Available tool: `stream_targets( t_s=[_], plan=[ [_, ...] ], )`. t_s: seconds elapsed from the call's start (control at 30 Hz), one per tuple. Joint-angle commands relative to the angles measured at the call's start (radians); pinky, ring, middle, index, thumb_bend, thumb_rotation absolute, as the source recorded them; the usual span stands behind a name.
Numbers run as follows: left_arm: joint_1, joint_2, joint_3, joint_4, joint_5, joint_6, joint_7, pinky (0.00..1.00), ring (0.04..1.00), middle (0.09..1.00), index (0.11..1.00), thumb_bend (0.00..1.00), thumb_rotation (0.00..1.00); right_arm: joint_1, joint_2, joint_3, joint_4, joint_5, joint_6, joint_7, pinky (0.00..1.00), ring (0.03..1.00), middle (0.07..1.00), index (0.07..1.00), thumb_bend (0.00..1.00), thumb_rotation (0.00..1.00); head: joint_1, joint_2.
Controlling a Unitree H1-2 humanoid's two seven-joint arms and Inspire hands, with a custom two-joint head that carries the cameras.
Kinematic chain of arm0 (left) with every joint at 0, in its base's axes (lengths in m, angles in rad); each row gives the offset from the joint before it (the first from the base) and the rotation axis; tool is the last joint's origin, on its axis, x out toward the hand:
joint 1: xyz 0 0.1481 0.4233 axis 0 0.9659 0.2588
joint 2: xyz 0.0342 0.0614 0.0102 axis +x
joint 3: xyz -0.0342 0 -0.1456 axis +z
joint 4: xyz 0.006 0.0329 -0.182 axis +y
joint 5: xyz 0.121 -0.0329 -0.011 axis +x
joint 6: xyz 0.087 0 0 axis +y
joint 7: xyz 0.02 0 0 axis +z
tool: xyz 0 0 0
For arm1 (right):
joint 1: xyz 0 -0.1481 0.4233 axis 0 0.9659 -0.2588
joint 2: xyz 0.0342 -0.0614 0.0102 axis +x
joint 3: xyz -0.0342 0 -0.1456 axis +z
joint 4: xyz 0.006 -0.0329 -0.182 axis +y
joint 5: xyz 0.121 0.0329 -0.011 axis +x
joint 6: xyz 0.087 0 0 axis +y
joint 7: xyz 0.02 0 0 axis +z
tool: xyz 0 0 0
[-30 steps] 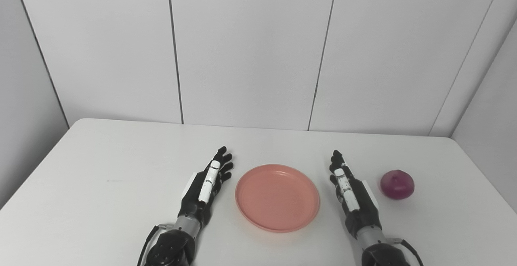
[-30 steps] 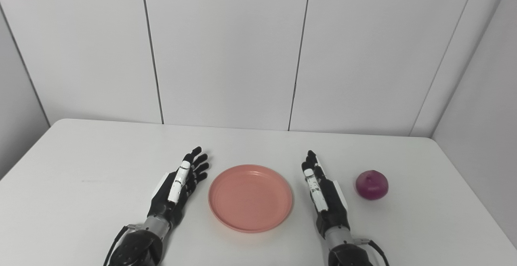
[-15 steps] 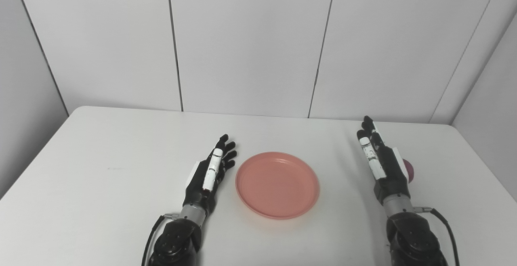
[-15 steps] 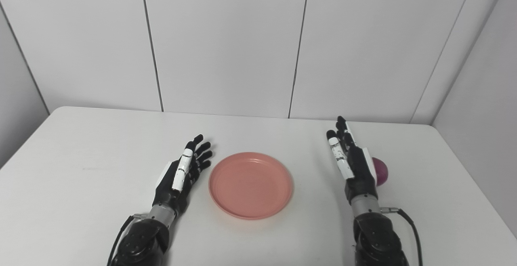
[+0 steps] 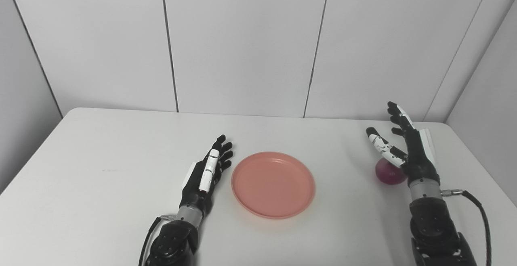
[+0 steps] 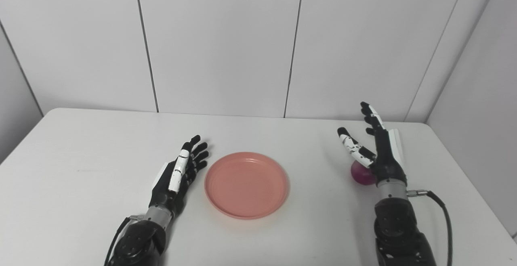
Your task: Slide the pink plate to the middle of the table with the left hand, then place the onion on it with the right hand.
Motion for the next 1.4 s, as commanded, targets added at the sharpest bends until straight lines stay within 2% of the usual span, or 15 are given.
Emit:
stream_targets(
  t_s=[0.0, 0.2, 0.3, 0.43, 0.53, 0.73, 0.97, 1.37],
  plan=[
    [0.014, 0.008, -0.004, 0.027, -0.001, 0.014, -0.011, 0.93, 0.930, 0.933, 0.940, 0.59, 1.00, -0.062, -0.046, 0.007, -0.055, -0.064, 0.053, -0.002, 0.79, 0.877, 0.891, 0.902, 0.76, 0.42, -0.013, 0.002],
    [0.005, 0.012, 0.009, 0.050, -0.012, 0.005, -0.019, 0.93, 0.922, 0.927, 0.935, 0.58, 1.00, -0.070, -0.114, 0.047, -0.103, -0.188, 0.195, 0.069, 0.86, 0.905, 0.877, 0.880, 0.86, 0.44, -0.043, -0.013],
    [0.004, 0.013, 0.014, 0.056, -0.014, 0.003, -0.024, 0.93, 0.920, 0.925, 0.933, 0.58, 1.00, -0.071, -0.137, 0.065, -0.104, -0.223, 0.224, 0.090, 0.90, 0.900, 0.873, 0.877, 0.91, 0.43, -0.068, -0.018],
    [0.007, 0.020, 0.019, 0.053, -0.023, -0.002, -0.034, 0.94, 0.921, 0.923, 0.937, 0.57, 1.00, -0.074, -0.156, 0.091, -0.099, -0.256, 0.256, 0.127, 0.89, 0.909, 0.886, 0.887, 0.95, 0.44, -0.109, -0.020],
    [0.004, 0.028, 0.022, 0.059, -0.020, -0.010, -0.035, 0.92, 0.909, 0.914, 0.929, 0.56, 1.00, -0.079, -0.173, 0.119, -0.092, -0.293, 0.273, 0.151, 0.95, 0.891, 0.880, 0.902, 0.96, 0.44, -0.109, -0.016],
    [-0.004, 0.043, 0.022, 0.078, -0.024, -0.018, -0.041, 0.90, 0.890, 0.895, 0.913, 0.57, 1.00, -0.086, -0.176, 0.136, -0.064, -0.302, 0.291, 0.198, 0.95, 0.873, 0.863, 0.870, 0.98, 0.38, -0.105, -0.013],
    [-0.001, 0.045, 0.019, 0.059, -0.018, -0.004, -0.034, 0.90, 0.899, 0.904, 0.926, 0.57, 1.00, -0.094, -0.182, 0.172, -0.030, -0.326, 0.314, 0.271, 0.97, 0.870, 0.854, 0.861, 0.99, 0.40, -0.101, -0.010],
    [0.000, 0.048, 0.016, 0.053, -0.018, 0.003, -0.037, 0.92, 0.916, 0.920, 0.936, 0.57, 1.00, -0.102, -0.170, 0.197, 0.033, -0.329, 0.314, 0.292, 0.95, 0.906, 0.895, 0.881, 0.97, 0.33, -0.101, -0.011]
  ],
)
